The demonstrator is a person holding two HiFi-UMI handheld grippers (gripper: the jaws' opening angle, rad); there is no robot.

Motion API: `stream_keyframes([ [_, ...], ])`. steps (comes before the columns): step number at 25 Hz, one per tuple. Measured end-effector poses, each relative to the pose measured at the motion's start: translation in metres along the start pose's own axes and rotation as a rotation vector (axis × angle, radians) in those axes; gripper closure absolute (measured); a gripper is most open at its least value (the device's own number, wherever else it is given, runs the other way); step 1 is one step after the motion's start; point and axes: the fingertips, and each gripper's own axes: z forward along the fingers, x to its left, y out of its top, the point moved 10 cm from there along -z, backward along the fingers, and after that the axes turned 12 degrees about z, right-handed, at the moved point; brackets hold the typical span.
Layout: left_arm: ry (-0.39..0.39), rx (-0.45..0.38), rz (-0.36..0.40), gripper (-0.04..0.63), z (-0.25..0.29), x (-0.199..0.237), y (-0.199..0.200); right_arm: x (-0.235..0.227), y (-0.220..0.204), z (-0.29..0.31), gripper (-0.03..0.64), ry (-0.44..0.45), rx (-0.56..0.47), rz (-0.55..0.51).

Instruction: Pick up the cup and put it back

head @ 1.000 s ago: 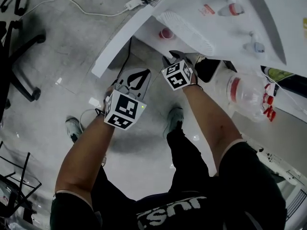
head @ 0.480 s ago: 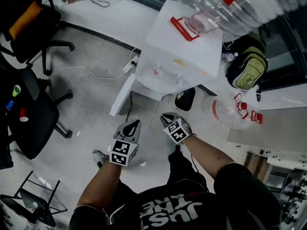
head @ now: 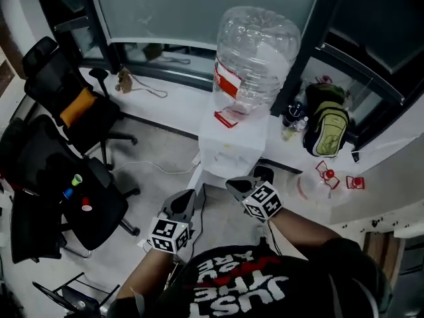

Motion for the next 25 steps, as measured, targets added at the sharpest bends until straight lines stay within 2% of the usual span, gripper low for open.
stream_keyframes([
  [4, 0.034, -0.106, 0.070, 0.588, -0.026, 0.002, 0.077, 0.027, 0.071, -0.051, 0.583, 0.075, -0.131, -0.061],
  [9, 0.048, -0.192, 0.076, 0.588, -0.041, 0.008, 0.128, 0.049, 0.126, -0.093, 0.583, 0.140, -0.249, -0.107],
  [16, 0.061, -0.237, 0.099, 0.588, -0.050, 0.018, 0.159, 0.059, 0.167, -0.106, 0.583, 0.176, -0.314, -0.128],
  [25, 0.077, -0.246, 0.089, 0.588, -0.055, 0.032, 0.166, 0.055, 0.177, -0.103, 0.584, 0.173, -0.330, -0.127],
])
